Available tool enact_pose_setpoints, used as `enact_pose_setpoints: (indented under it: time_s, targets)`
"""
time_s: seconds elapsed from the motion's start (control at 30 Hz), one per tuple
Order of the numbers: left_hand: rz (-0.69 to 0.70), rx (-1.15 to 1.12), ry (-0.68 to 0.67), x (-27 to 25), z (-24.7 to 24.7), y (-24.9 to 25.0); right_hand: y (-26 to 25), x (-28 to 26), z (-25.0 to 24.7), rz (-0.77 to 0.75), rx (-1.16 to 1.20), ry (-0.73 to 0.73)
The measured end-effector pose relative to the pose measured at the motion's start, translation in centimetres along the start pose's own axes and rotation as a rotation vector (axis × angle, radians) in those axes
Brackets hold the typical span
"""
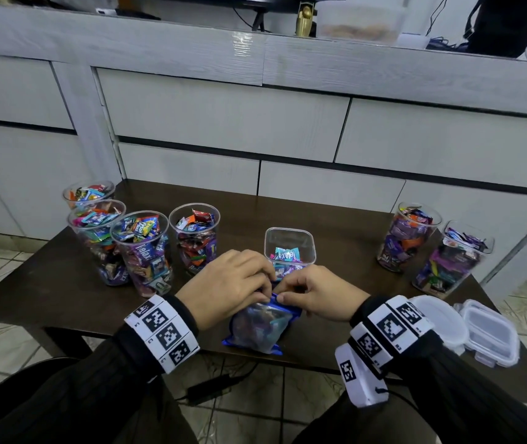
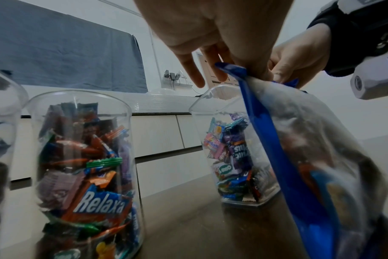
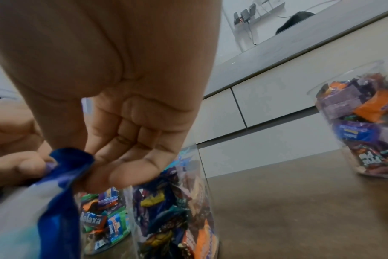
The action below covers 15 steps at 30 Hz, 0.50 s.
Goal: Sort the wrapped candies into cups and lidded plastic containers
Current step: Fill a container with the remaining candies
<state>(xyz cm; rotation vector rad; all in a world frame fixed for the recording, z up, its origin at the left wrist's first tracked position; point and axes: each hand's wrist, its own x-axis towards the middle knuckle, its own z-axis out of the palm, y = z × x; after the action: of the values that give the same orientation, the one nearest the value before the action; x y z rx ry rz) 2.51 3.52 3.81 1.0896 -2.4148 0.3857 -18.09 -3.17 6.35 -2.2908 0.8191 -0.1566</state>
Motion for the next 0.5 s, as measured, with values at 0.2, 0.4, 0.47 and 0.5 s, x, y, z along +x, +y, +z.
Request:
enact_pose_setpoints:
  time_s: [0.2, 0.4, 0.47, 0.5]
  targets:
    - [-0.046, -0.087, -0.04, 0.0, 0.0, 0.3, -0.5, 0.3, 0.4, 0.046, -0.057, 0.065]
    - [-0.049, -0.051, -0.067, -0.7, -0.1, 0.1, -1.3, 0.6, 0.9, 0.008, -0.137, 0.065]
    - [-0.028, -0.029, -0.072, -0.9, -0.4, -0.1, -1.6, 0.5, 0.6, 0.007, -0.064, 0.028]
    - [-0.006, -0.012, -0.069, -0.9, -0.5, -0.1, -1.6, 0.4, 0.4, 0.01, -0.052, 0.014]
